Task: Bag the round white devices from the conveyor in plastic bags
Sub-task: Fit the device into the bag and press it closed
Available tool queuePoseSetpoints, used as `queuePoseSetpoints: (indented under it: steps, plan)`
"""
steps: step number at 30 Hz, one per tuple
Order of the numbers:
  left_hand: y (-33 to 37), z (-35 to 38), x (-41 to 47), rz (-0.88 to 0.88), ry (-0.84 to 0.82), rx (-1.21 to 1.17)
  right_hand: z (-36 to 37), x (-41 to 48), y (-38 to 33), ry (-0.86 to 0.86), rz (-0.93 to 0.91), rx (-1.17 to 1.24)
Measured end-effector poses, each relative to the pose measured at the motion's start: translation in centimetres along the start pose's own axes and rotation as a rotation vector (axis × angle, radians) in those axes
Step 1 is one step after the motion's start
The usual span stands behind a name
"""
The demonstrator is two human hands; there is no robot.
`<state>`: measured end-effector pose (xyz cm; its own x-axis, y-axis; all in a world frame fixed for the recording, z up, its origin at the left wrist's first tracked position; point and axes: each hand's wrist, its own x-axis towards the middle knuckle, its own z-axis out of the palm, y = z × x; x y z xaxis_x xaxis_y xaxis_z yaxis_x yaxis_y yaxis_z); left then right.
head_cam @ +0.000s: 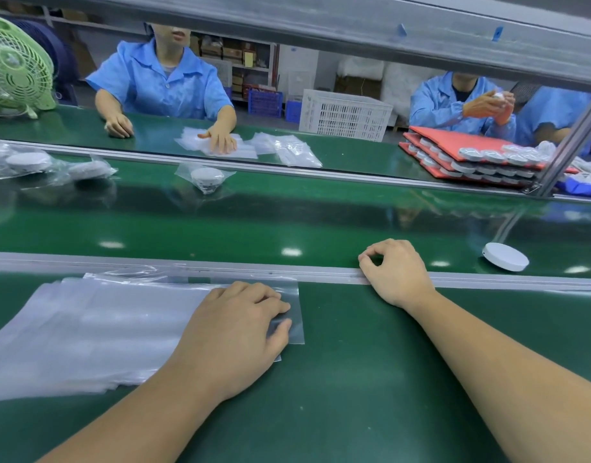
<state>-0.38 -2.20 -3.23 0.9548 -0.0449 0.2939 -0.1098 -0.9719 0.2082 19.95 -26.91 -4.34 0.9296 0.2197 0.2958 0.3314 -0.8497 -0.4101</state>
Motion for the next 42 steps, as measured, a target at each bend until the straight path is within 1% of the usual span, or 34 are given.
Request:
queuePoseSetpoints:
  steps: [8,12,15,17,18,20,21,22,24,26,27,29,31,32,33,34,36,38,39,40,42]
  plan:
    - [0.1,-0.2,-0.1,-0.009,-0.003,-0.012,-0.1,-0.1,-0.1,0.016,0.007,0.001]
    - [0.2,-0.3,0.1,-0.031,0.035,-0.038,-0.1,-0.2,-0.1,0.045,-0.005,-0.003]
    - [0.1,-0.2,0.2,-0.031,0.020,-0.035,-0.4,-0.4,-0.2,0.076,-0.003,0.060]
    - [-0.1,-0.1,0.1,-0.028,0.010,-0.045,-0.6,-0.4,0.0,0.124,0.030,0.107]
    - [-0.1,-0.2,0.1,-0.030,0.015,-0.057,-0.9,-0.1,0.4,0.170,0.065,0.072]
    - [0.0,-0.3,0.1,-0.034,0.021,-0.057,-2.2,0.9,2.1,0.247,0.191,-0.135]
    - [0.0,-0.3,0.1,-0.036,0.029,-0.055,-3.2,1.5,3.3,0.250,0.276,-0.237]
    - [0.1,-0.3,0.1,-0.038,0.046,-0.057,-4.3,2.0,4.9,0.222,0.367,-0.313]
    - [0.1,-0.4,0.2,-0.039,0.070,-0.063,-6.3,2.9,8.9,0.094,0.518,-0.388]
    - [0.0,-0.5,0.2,-0.036,0.074,-0.067,-7.4,3.3,12.7,-0.046,0.565,-0.327]
    - [0.0,-0.5,0.2,-0.032,0.071,-0.067,-7.8,3.5,14.0,-0.069,0.547,-0.280]
    - [-0.1,-0.5,0.3,-0.025,0.080,-0.062,-8.4,3.6,14.7,-0.027,0.463,-0.267]
    - [-0.1,-0.5,0.4,-0.028,0.105,-0.040,-8.4,3.6,13.3,0.040,0.378,-0.274]
    - [-0.1,-0.5,0.5,-0.034,0.131,-0.030,-8.0,3.2,11.9,0.062,0.306,-0.237]
    - [-0.1,-0.5,0.4,-0.047,0.156,-0.023,-7.5,2.7,10.2,0.075,0.199,-0.172]
    - [-0.1,-0.5,0.4,-0.062,0.176,-0.024,-6.9,1.8,8.2,0.076,0.054,-0.102]
    - [-0.1,-0.5,0.2,-0.092,0.205,-0.053,-5.9,-0.7,3.4,0.055,-0.303,-0.015]
    - [-0.1,-0.6,0.0,-0.120,0.222,-0.087,-4.8,-3.4,-0.6,0.063,-0.669,-0.055]
    - [0.0,-0.7,0.0,-0.125,0.232,-0.105,-4.3,-4.6,-2.2,0.085,-0.814,-0.073]
    - [0.1,-0.9,0.0,-0.128,0.237,-0.125,-3.7,-5.6,-3.7,0.111,-0.898,-0.068]
    - [0.4,-1.1,-0.1,-0.116,0.256,-0.159,-2.8,-7.1,-5.9,0.162,-0.948,0.001]
